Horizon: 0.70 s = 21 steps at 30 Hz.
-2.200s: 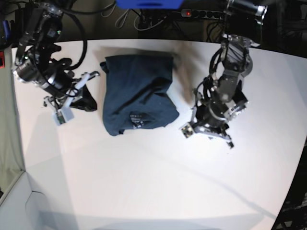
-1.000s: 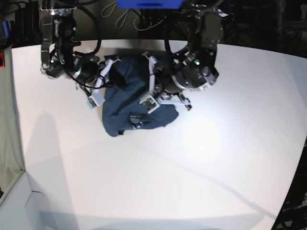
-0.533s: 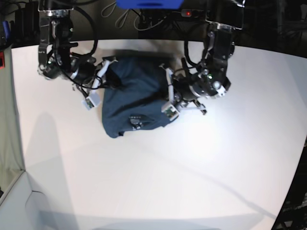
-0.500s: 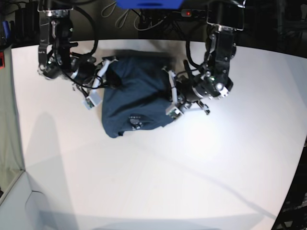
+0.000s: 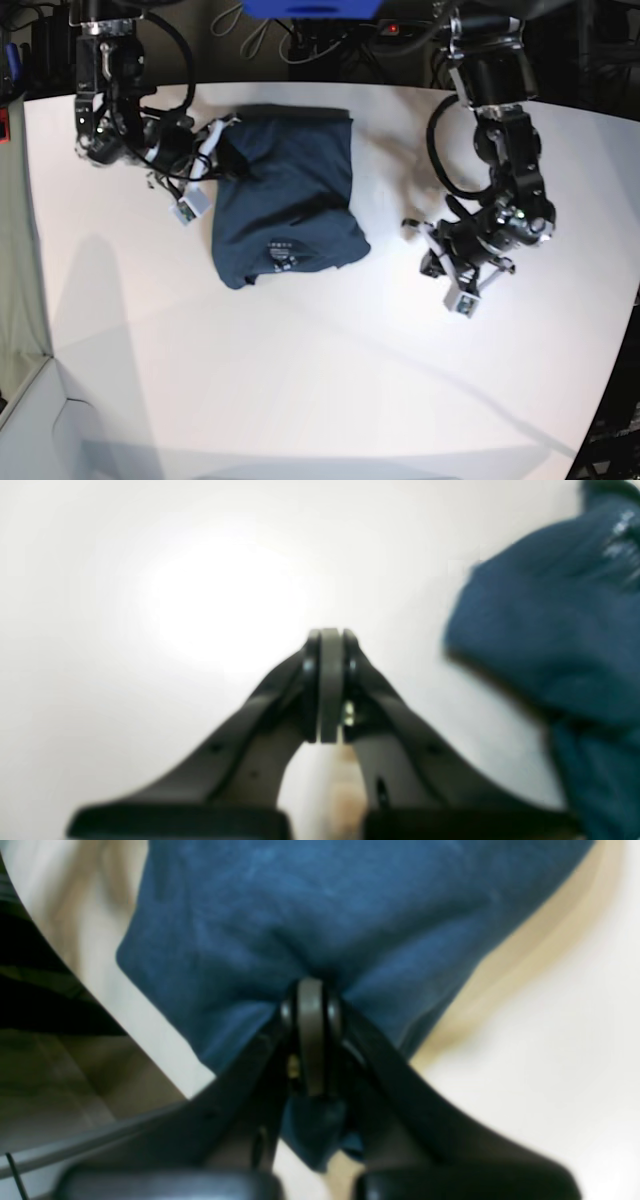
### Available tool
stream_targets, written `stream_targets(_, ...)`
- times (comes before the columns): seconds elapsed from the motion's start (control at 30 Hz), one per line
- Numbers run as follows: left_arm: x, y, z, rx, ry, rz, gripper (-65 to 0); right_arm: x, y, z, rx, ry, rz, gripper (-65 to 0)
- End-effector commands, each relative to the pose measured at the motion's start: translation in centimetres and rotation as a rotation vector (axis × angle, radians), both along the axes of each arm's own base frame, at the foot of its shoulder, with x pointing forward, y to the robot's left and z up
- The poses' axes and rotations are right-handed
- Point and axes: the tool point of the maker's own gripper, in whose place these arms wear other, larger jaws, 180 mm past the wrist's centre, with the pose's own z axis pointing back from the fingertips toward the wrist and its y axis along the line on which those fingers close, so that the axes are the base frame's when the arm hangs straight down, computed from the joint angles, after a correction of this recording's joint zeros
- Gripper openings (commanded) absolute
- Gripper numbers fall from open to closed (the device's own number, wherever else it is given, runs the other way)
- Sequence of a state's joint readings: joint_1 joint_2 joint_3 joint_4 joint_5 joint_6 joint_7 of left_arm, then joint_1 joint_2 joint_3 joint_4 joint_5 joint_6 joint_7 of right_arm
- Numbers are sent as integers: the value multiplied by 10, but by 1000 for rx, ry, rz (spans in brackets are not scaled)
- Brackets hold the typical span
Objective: Layout the t-shirt on the table in an organized manner, then fold the t-shirt properly
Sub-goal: 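Press and tuck the bundle's edge with the left gripper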
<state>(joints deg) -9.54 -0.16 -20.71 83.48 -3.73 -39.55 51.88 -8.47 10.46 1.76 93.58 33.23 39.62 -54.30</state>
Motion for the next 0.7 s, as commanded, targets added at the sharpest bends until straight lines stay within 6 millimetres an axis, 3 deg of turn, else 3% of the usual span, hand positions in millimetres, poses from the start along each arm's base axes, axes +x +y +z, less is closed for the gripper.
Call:
stream_targets(0.0,12,-12,30,-41,-78,-26,-650,7,6,11,23,-40,13,-650)
stream_targets(0.07,3,-32,45,-97,-91,-74,-650,5,9,10,25,-39,26,-650)
stream_targets(0.2,-20,-94,72,-283,-115,-201,-650,3,16,11,42,-48,39,-650)
stream_targets(0.3,-34,-141,74,-310,-99,-316,-650,2,20,11,43,-45,52,-650)
stream_targets(0.37,-42,-161,60,-273,-55,-377,-650,2,20,11,43,-45,52,-650)
stream_targets(0.47,-44,-173,43,-239,-22,-380,-650,2,20,11,43,-47,52,-650)
stream_targets(0.67,-47,-161,-3,-174,46,-373,-650,2,19,11,41,-45,52,-650)
